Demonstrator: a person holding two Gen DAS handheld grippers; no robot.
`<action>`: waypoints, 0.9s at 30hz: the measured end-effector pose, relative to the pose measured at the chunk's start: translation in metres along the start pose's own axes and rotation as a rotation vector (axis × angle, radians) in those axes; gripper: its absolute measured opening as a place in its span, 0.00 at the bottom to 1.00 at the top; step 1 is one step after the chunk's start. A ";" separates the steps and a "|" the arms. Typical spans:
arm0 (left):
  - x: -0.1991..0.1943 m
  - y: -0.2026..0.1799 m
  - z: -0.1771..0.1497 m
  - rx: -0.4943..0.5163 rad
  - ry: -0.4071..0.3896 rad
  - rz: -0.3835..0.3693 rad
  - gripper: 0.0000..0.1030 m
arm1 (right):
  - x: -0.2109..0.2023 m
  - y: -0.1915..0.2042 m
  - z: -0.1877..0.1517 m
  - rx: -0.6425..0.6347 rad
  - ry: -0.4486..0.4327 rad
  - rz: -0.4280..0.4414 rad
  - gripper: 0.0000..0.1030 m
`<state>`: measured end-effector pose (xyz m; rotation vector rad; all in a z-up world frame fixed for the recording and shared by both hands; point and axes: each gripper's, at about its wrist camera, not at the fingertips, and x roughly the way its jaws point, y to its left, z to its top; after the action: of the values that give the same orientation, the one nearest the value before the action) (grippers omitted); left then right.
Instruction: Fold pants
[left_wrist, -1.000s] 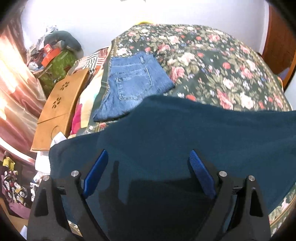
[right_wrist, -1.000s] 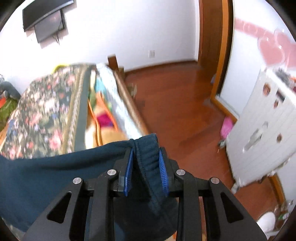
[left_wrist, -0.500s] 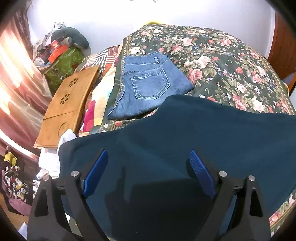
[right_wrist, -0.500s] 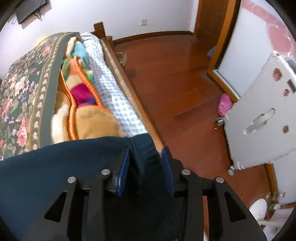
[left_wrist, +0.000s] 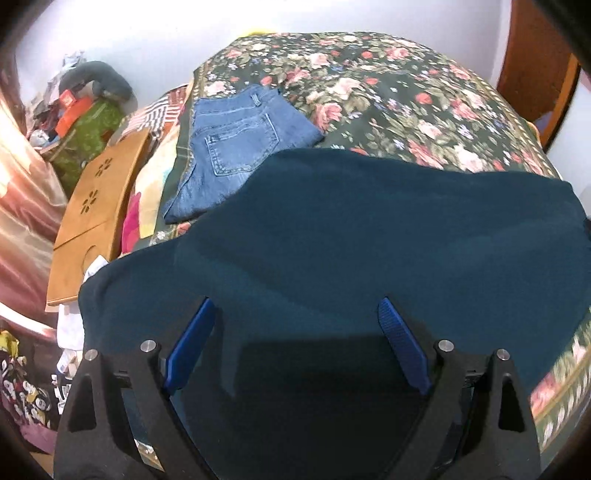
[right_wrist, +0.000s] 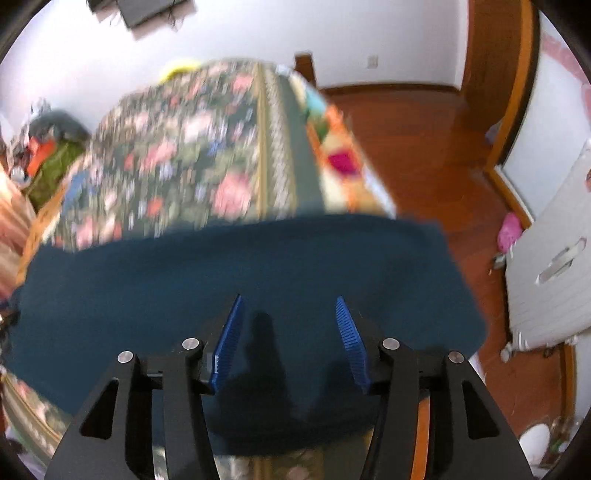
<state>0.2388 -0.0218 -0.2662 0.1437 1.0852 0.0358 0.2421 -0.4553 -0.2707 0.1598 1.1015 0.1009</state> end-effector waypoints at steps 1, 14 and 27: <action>-0.001 0.003 -0.003 -0.005 0.004 -0.017 0.89 | 0.004 0.001 -0.008 0.000 0.014 0.000 0.47; -0.023 0.015 -0.032 -0.032 -0.020 -0.086 0.89 | -0.035 -0.003 -0.053 0.085 -0.035 0.027 0.51; -0.035 -0.008 0.002 0.007 -0.057 -0.137 0.89 | -0.033 -0.034 -0.057 0.367 -0.102 0.120 0.58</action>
<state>0.2238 -0.0331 -0.2353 0.0761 1.0357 -0.0952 0.1768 -0.4891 -0.2730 0.5544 1.0005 -0.0035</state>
